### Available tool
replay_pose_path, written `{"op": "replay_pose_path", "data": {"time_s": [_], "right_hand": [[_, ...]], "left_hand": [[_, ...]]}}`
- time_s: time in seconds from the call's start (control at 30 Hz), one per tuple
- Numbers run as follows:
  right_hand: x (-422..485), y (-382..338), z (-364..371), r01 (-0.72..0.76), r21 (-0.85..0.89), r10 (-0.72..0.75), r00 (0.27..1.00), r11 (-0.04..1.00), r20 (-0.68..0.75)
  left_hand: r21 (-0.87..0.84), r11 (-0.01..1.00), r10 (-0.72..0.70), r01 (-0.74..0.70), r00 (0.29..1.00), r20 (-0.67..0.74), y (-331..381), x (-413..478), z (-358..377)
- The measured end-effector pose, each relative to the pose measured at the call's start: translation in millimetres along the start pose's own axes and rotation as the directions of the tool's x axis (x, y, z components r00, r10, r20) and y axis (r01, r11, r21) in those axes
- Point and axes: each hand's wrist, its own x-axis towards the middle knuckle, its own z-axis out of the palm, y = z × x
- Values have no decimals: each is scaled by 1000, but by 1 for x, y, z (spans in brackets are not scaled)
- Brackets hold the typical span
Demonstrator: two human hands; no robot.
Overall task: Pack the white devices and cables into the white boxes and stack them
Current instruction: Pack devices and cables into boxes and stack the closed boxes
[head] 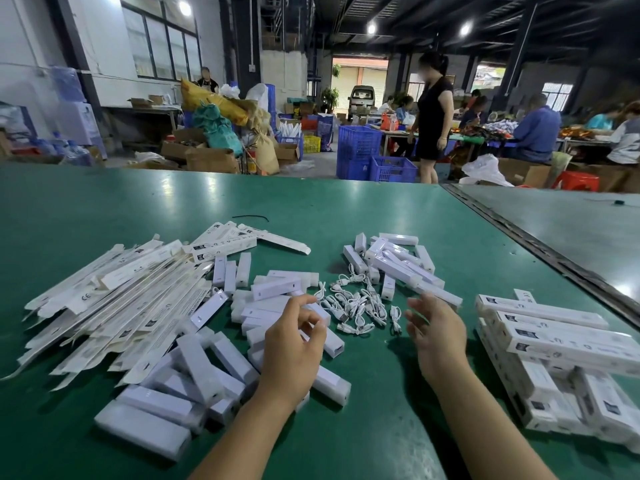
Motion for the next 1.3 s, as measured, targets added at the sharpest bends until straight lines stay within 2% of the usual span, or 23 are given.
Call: {"op": "replay_pose_path", "data": {"time_s": [0.03, 0.07, 0.13, 0.2, 0.23, 0.3, 0.37, 0.43, 0.5, 0.57, 0.67, 0.87, 1.0, 1.13, 1.3], "right_hand": [[-3, 4, 3, 130, -215, -122, 991, 968, 50], [-5, 9, 5, 271, -408, -236, 962, 872, 133], [-4, 19, 6, 466, -702, -316, 884, 539, 344], [1, 28, 5, 541, -812, -222, 838, 220, 498], [2, 31, 6, 548, -827, -171, 833, 122, 527], [2, 32, 7, 536, -844, -147, 838, 36, 526], [1, 32, 7, 532, -847, -164, 836, 4, 524], [1, 32, 6, 531, -847, -151, 836, -25, 528], [1, 32, 6, 535, -843, -122, 835, -56, 537], [1, 33, 7, 538, -840, -121, 831, -67, 542], [1, 35, 7, 546, -835, -135, 825, -64, 549], [1, 36, 5, 556, -830, -134, 820, -44, 556], [-1, 35, 5, 642, -766, -169, 758, 20, 630], [-4, 38, 8, 718, -696, -170, 689, 24, 705], [-4, 38, 6, 719, -694, -165, 690, 43, 705]], "left_hand": [[7, 1000, 1, -1, 1000, 1, 1, 0, 0], [14, 1000, 1, -1, 1000, -3, 2, 0, 0], [29, 1000, -1, 2, 1000, -27, 5, 5, 1], [100, 995, 0, 5, 999, -42, 9, 16, 0], [175, 985, 9, -1, 999, -43, 9, 23, -2], [362, 932, 35, -19, 999, -39, 4, 43, -13], [616, 787, 39, -32, 999, 2, -6, 64, -34], [870, 491, -69, -28, 995, 70, -18, 85, -61], [976, 219, -236, 8, 971, 45, -30, 101, -90], [993, 94, -322, 77, 946, -43, -41, 110, -113], [986, 88, -363, 139, 927, -98, -53, 115, -130], [983, 49, -342, 174, 928, -148, -64, 114, -140], [989, -26, -311, 143, 939, -144, -59, 113, -142], [997, 53, -221, 52, 975, -39, -56, 111, -138], [995, 99, -129, 24, 992, -11, -33, 114, -129]]}}
